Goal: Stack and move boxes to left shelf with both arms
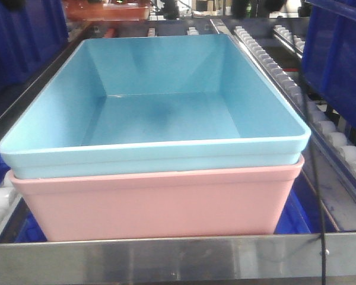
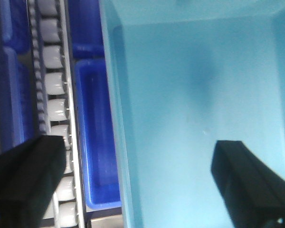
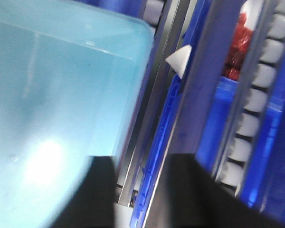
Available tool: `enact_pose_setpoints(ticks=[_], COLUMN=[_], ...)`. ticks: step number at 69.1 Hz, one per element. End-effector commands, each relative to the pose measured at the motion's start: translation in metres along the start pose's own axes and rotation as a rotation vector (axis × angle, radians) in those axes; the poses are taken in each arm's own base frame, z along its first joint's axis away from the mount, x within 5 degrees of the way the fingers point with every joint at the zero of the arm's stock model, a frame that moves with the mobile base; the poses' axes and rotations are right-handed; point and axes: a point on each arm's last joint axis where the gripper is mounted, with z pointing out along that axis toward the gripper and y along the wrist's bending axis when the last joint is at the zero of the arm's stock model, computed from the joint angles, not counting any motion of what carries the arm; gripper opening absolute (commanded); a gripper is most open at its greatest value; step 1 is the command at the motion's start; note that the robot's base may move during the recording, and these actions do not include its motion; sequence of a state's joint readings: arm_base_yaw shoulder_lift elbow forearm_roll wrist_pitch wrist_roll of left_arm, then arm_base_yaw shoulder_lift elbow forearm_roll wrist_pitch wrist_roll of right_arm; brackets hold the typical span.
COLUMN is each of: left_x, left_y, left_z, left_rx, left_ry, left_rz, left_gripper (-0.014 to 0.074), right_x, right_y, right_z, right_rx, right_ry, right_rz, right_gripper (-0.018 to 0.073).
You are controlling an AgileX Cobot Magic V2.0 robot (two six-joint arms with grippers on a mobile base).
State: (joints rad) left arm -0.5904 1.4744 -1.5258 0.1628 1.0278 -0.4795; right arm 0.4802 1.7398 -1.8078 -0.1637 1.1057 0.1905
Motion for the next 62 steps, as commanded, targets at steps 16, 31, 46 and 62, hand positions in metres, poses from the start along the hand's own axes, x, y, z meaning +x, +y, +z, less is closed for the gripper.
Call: enact_pose_setpoints(ticks=[16, 31, 46, 62], left_x=[0.033, 0.064, 0.099, 0.135], left_y=[-0.003, 0.010, 0.018, 0.031], left_z=[-0.063, -0.055, -0.052, -0.067], left_rx=[0.108, 0.109, 0.192, 0.300], left_ry=[-0.190, -0.155, -0.185, -0.302], left_rz=[0.104, 0.106, 0.102, 0.123], left_gripper=[0.0060, -0.0001, -0.0001, -0.0001], right_x=[0.028, 0.077, 0.129, 0.171], right_y=[-0.015, -0.017, -0.017, -0.024], right_z=[-0.076, -0.064, -0.054, -0.076], right_rx=[-0.029, -0.050, -0.102, -0.128], right_ry=[-0.197, -0.171, -0.206, -0.354], right_rz=[0.023, 0.012, 0.028, 0.033], right_gripper=[0.0056, 0.0056, 0.0056, 0.0056])
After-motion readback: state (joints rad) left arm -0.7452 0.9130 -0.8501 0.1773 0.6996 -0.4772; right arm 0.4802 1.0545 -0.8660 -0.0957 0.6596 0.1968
